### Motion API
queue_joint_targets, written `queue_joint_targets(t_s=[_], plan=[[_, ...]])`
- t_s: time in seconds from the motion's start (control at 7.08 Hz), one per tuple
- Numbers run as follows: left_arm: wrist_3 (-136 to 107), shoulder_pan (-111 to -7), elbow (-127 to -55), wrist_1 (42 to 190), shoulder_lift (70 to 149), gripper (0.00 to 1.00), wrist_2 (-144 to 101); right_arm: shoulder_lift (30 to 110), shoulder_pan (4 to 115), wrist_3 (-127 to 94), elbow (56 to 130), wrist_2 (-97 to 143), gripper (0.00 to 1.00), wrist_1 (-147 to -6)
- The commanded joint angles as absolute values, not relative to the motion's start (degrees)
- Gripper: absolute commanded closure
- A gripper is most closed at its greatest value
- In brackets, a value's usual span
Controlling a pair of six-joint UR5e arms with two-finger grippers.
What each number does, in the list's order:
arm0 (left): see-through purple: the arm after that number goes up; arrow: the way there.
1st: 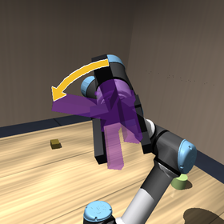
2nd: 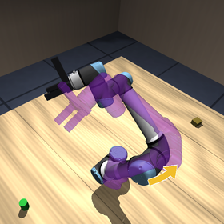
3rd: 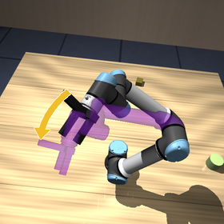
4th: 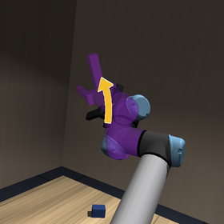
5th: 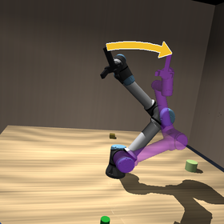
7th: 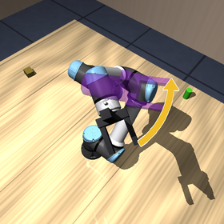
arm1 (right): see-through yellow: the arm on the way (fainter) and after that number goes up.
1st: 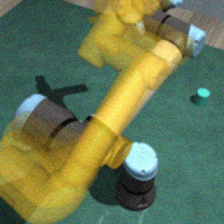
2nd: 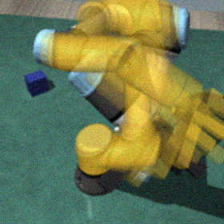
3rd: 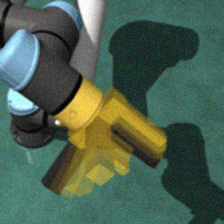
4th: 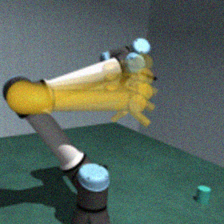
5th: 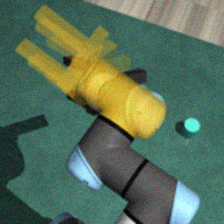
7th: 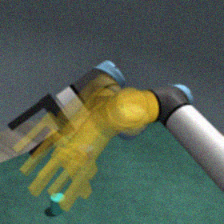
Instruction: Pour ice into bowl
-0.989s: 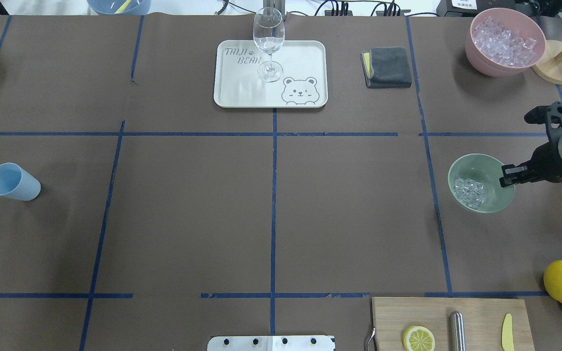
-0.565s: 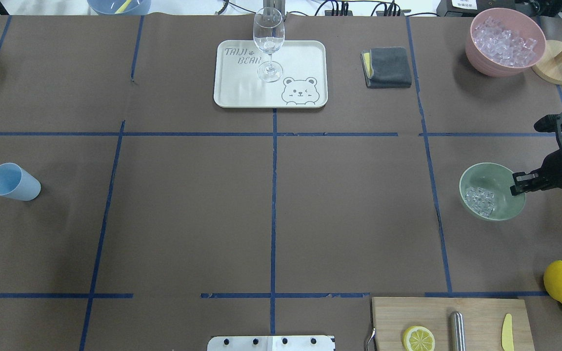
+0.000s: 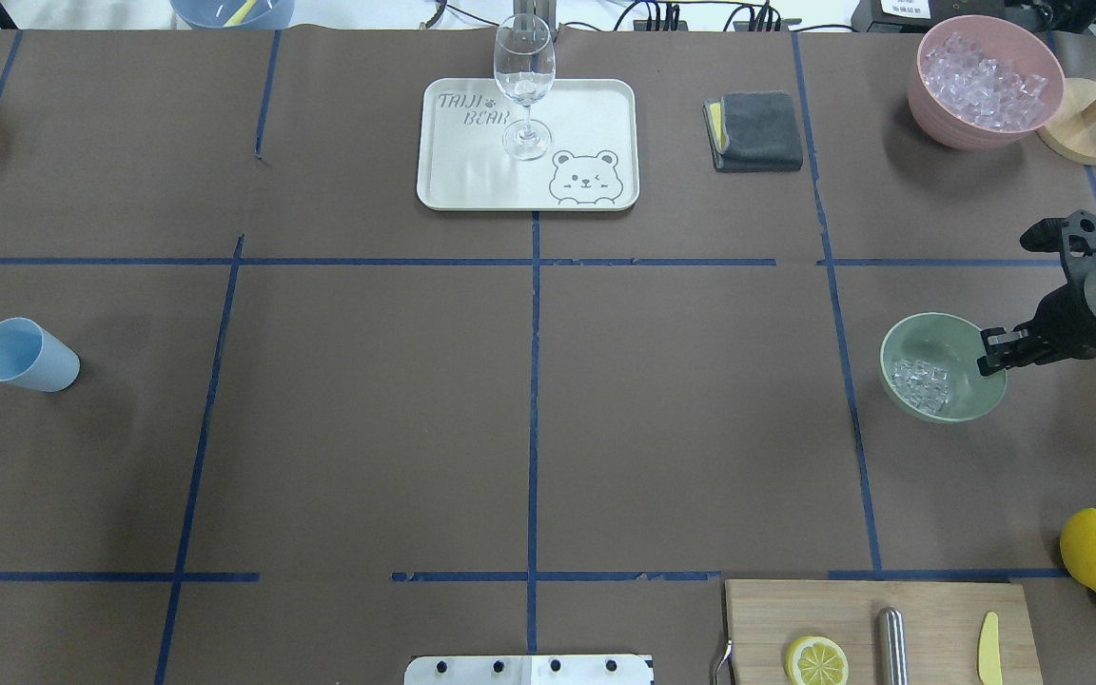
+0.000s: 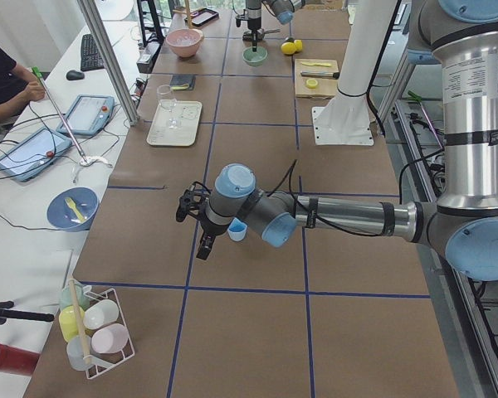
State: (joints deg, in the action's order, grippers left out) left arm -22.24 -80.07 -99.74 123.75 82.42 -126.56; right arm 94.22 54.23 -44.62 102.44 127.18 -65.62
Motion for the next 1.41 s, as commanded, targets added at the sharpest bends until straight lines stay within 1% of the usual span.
queue_joint_targets(t_s=[0.0,0.14,0.28,0.42,0.57,0.71,0.85,0.99,1.13,1.27], plan=[[-22.24,-80.07,-100.02,123.75,82.35,0.0,-126.56,93.52,54.23,-44.65,100.82,127.44,1.0,-64.96],[-22.24,-80.07,-100.28,123.66,82.35,0.0,-126.56,93.52,54.32,-44.65,100.72,127.88,1.0,-64.52],[-22.32,-80.07,-100.28,123.66,82.35,0.0,-126.56,93.6,54.23,-44.65,100.11,127.97,0.89,-64.51],[-22.24,-80.07,-100.46,123.66,82.35,0.0,-126.56,93.52,54.23,-44.65,99.93,128.14,0.39,-64.25],[-22.24,-80.07,-100.72,123.66,82.35,0.0,-126.56,93.6,54.32,-44.65,99.93,128.14,0.0,-64.16],[-22.24,-80.16,-100.98,123.66,82.27,0.0,-126.56,93.69,54.4,-44.56,100.19,128.14,0.0,-64.07],[-21.98,-80.24,-100.9,123.75,82.18,0.0,-126.56,93.87,58.32,-43.78,101.15,131.02,0.0,-64.42],[-16.4,-80.24,-100.9,123.58,80.7,0.0,-126.56,94.13,63.93,-42.12,100.38,135.66,0.0,-64.95],[-7.82,-80.24,-100.03,123.05,79.38,0.0,-126.65,95.17,67.99,-36.88,99.41,136.22,0.0,-65.21],[-4.52,-80.68,-98.11,122.7,79.37,0.0,-127.17,95.27,72.2,-29.78,98.8,136.32,0.0,-68.87]])
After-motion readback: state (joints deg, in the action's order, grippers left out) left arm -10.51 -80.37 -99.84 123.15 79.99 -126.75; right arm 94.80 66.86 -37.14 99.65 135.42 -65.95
